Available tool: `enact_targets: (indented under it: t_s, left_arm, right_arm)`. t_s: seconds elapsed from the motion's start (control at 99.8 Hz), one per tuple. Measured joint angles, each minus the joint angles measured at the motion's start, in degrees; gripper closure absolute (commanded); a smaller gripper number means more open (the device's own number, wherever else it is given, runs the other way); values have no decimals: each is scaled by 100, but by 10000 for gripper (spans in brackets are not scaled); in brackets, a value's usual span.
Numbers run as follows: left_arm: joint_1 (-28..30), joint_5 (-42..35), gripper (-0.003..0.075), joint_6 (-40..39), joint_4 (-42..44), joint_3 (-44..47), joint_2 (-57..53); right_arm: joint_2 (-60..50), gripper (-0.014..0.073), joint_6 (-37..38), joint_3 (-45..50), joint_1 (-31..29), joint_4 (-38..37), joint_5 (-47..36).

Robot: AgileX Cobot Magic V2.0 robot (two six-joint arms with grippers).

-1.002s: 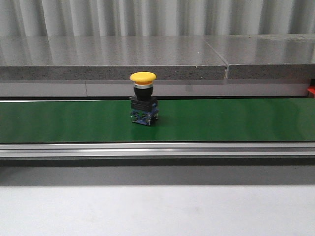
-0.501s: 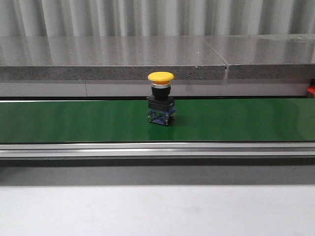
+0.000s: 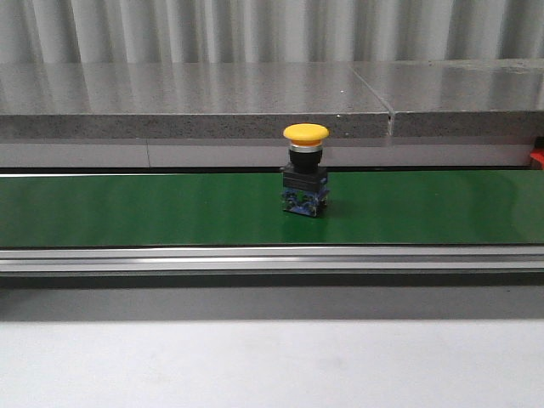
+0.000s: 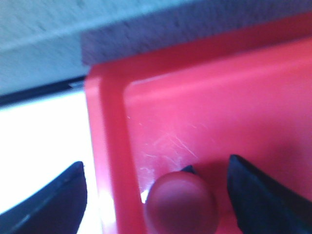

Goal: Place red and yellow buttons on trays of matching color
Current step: 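Lower the red button into the red tray and open the right gripper, then move the right gripper to the yellow button on the belt and grasp it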

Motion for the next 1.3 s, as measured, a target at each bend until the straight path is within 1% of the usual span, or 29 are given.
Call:
enact_targets:
  t_s: [0.13, 0.251, 0.461, 0.672, 0.862, 1.022, 1.183, 1.303]
  left_arm:
    - [0, 0, 741, 0, 0, 0, 0]
    - [0, 0, 741, 0, 0, 0, 0]
    - [0, 0, 741, 0, 0, 0, 0]
    - [0, 0, 741, 0, 0, 0, 0]
    - [0, 0, 741, 0, 0, 0, 0]
    - [0, 0, 741, 0, 0, 0, 0]
    - [0, 0, 741, 0, 0, 0, 0]
    - [0, 0, 741, 0, 0, 0, 0]
  right_arm:
    - [-426, -1, 0, 0, 0, 25, 156]
    - [-909, -1, -71, 11, 0, 25, 495]
    - [-1899, -1, -450, 563, 218, 35, 681]
    - [-2980, -1, -788, 1556, 723, 45, 890]
    - [-3648, -1, -1106, 2357, 1322, 45, 1233]
    - [-3751, -1, -1370, 2802, 1854, 45, 1755]
    - [-3724, -1, -1437, 3031, 2437, 45, 1821]
    - [-3557, -1, -1449, 3071, 2796, 45, 1659]
